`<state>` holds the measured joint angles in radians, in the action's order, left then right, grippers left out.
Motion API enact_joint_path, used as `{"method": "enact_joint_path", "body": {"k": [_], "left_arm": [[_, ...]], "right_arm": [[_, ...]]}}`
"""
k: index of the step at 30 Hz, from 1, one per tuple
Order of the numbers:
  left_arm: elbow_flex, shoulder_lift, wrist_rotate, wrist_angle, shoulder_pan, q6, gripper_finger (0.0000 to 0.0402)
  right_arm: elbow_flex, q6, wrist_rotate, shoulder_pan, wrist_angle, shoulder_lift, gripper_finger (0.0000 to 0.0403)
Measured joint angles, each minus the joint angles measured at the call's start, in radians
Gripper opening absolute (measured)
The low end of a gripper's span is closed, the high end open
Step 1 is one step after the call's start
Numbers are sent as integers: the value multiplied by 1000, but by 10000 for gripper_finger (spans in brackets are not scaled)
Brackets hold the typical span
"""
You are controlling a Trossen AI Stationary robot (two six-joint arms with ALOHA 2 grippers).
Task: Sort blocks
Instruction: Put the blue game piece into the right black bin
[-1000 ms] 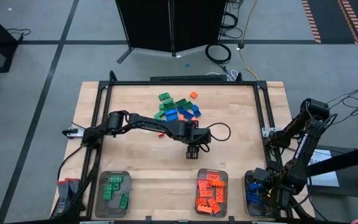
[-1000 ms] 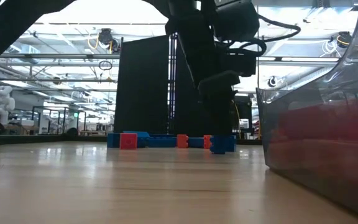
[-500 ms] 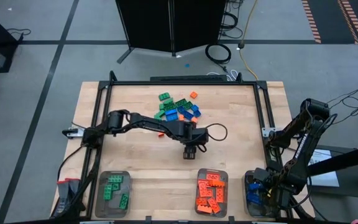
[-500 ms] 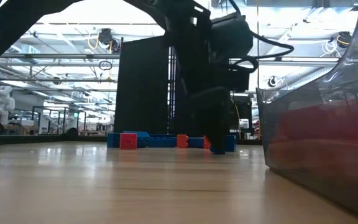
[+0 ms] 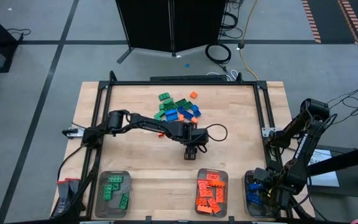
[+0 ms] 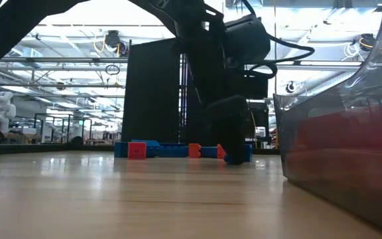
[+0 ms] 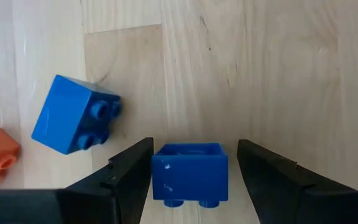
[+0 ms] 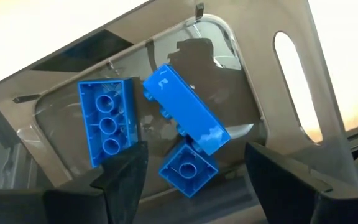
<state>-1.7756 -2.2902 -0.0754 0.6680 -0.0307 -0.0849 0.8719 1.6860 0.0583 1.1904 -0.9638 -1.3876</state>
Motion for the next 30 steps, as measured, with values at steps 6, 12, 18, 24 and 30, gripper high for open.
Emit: {"method": "enact_joint_path", "body": {"k": [6,12,18,24,30], "left_arm": [[17,2,10,-2,3,4,180],[18,2,9,-16,3,1,135],[19,18,4,28,4,54,131],[8,124,12,37,6,154,130],[-23,252,15,-7,10,268,130]], "right_arm": [[0,2,-3,0,0,0,265],[0,4,-3,0,0,0,265],[0,-11,29,0,0,0,265],[0,-99,258,-61,-35,0,265],[0,-267,548,-188,-161,1,265]]}}
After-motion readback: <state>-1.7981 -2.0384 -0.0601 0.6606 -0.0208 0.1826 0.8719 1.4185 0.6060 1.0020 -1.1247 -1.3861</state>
